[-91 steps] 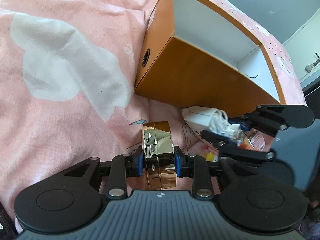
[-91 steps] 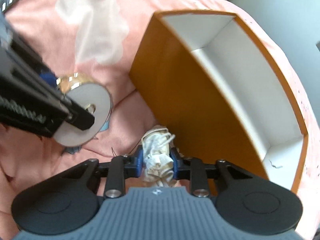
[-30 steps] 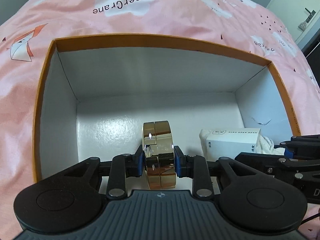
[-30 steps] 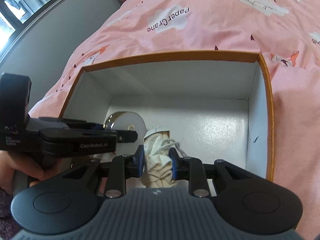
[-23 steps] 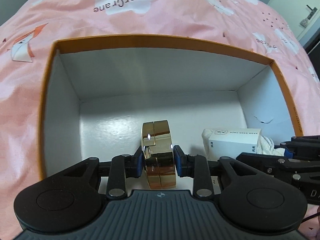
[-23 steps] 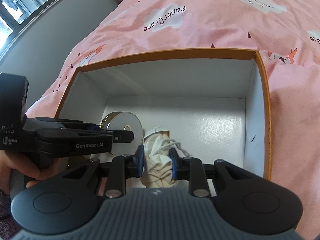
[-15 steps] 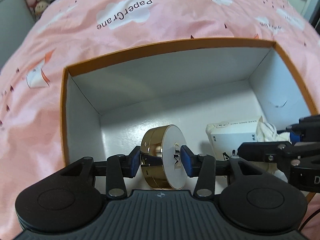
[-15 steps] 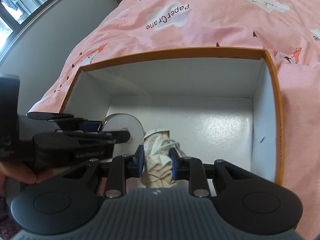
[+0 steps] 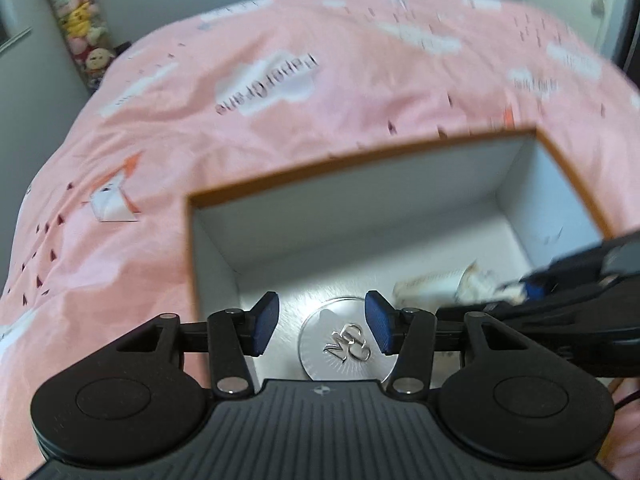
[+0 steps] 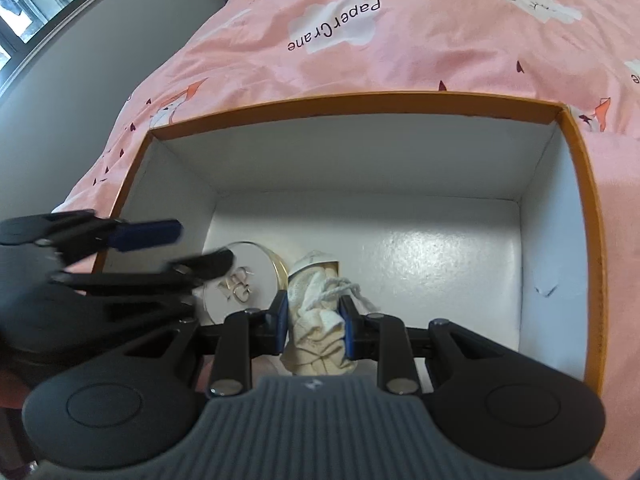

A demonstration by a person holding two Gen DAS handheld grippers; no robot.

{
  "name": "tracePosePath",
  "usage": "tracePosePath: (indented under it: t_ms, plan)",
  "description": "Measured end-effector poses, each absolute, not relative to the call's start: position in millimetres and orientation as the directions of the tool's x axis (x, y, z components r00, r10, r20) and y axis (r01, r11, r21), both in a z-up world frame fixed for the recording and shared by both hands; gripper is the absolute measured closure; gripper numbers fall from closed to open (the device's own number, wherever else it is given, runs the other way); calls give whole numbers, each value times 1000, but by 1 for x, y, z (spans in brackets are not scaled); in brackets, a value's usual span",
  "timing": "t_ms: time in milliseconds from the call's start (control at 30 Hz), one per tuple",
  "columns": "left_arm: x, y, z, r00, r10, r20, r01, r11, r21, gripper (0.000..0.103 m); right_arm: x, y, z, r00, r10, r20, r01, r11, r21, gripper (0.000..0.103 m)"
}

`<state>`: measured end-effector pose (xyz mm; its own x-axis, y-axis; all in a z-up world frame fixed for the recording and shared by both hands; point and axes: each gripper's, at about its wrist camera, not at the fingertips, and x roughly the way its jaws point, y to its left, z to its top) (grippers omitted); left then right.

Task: Organize rigid objects
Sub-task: 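Lower the compact into the orange box and open the left tool, then lower the cloth pouch into the box corner and open the right tool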

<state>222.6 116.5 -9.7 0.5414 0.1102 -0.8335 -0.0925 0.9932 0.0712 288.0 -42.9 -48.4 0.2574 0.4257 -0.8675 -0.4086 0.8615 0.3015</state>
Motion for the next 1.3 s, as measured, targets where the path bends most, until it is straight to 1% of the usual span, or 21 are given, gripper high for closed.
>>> tracePosePath:
  t_ms: [100,233,333,400,500,567,667,867,1167,1233,1267,1300]
  plan:
    - [205,137,13,604,105,-790,-164,987,6,44,290,-38,-52,233,439,-868,-395,858,329,78]
    - [181,160,29,652,142,-745,-253,967,-37,44,290,-29,-53,246,426,-871,-396,864,311,78]
    - [174,172,20,614,142,-776,-287,956,-52,54,292,-22,-54,237,433,-870,-393,861,322,78]
    - [172,179,9,592,93,-801,-290,951,-104,67,290,-16,-54,231,437,-869,-404,856,323,78]
    - [169,183,-4,573,42,-818,-297,942,-160,74,289,-5,-54,220,437,-872,-422,849,319,78]
    - [169,183,-9,571,32,-821,-296,940,-169,77,288,-1,-55,208,448,-869,-428,841,331,78]
    - [166,182,-11,574,1,-819,-284,938,-198,80,288,4,-56,204,449,-870,-432,839,332,78]
    - [165,183,-13,581,-14,-814,-281,935,-217,80,295,1,-58,180,448,-876,-410,843,347,78]
    - [171,191,-15,587,-14,-810,-304,923,-236,80,314,6,-48,244,420,-874,-397,865,305,78]
    - [172,192,-16,586,-14,-810,-307,921,-238,82,318,13,-44,260,416,-871,-414,863,289,78]
    - [173,193,-17,584,-19,-811,-305,921,-242,86,320,18,-43,268,419,-868,-427,859,283,78]
    - [173,193,-17,583,-22,-812,-303,922,-243,86,322,22,-41,273,423,-864,-437,855,281,78]
